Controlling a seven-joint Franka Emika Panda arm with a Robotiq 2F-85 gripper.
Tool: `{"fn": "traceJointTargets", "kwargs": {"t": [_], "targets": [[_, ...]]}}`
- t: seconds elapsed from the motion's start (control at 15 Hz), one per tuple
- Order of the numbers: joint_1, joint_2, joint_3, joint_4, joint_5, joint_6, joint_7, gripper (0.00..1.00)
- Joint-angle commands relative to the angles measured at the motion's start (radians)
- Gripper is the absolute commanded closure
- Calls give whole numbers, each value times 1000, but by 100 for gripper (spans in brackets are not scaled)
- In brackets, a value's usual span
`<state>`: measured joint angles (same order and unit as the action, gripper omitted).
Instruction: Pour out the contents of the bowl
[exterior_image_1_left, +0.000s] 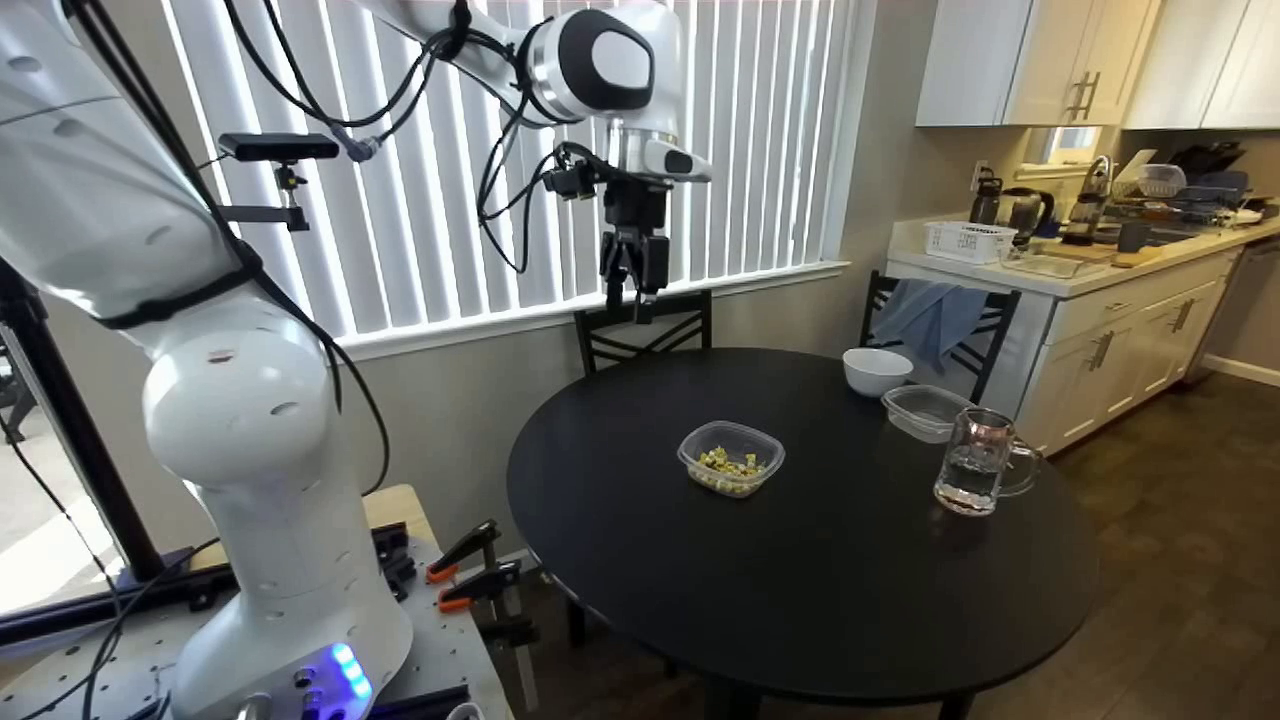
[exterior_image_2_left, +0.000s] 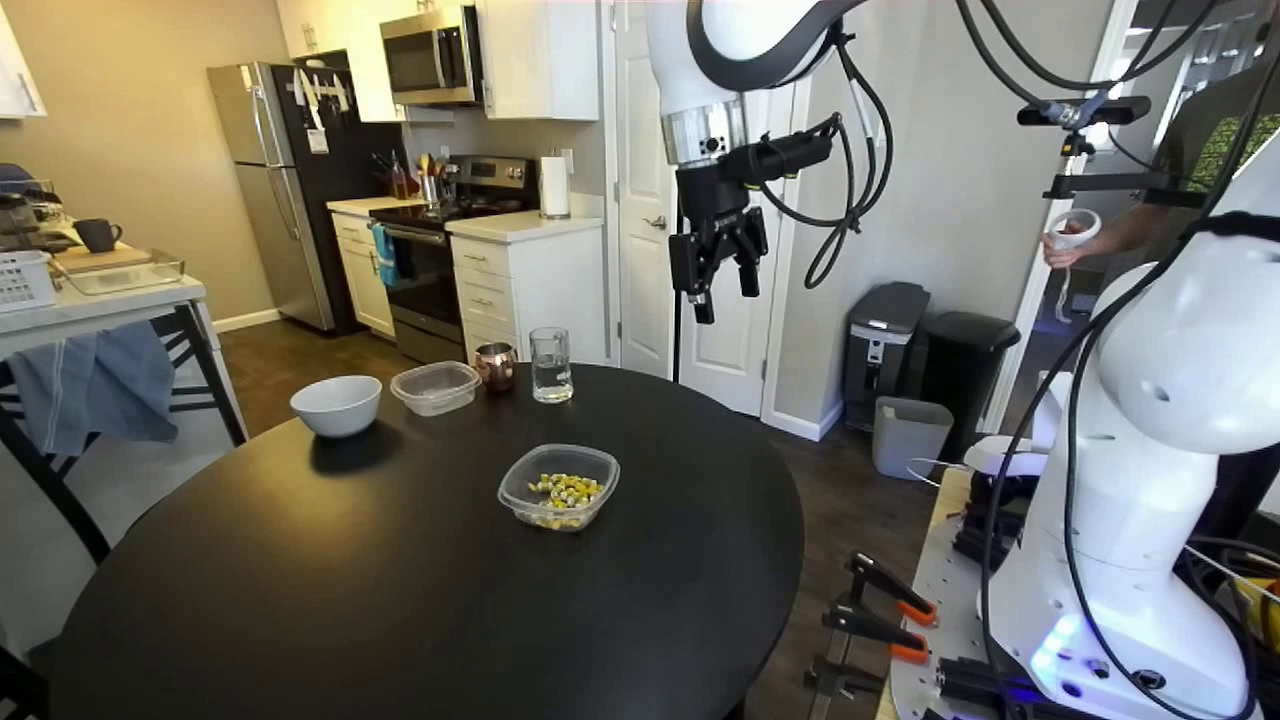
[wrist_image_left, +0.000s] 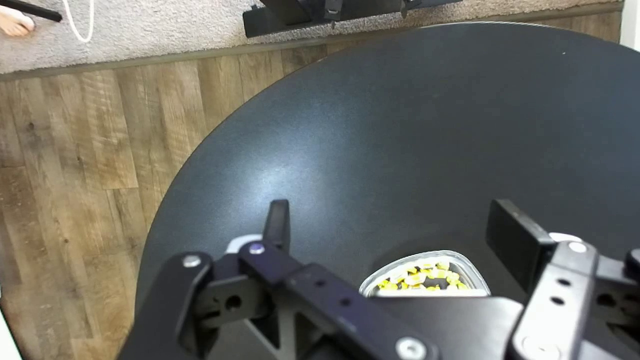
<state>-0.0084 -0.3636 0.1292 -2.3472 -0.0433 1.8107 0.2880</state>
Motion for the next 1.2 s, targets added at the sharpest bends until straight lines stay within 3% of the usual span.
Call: {"fn": "traceJointTargets", "kwargs": {"t": [0.0,0.27,0.47,0.87,1.13], "targets": [[-6,92,-32,-8,41,102,38,0],[8,284,-63,26,122,335,10,0],[32,432,-55,95,140,445,-18,0],[78,719,-53,338,109,478,-96,0],[89,865,-67,436,66,491,-154,0]]}}
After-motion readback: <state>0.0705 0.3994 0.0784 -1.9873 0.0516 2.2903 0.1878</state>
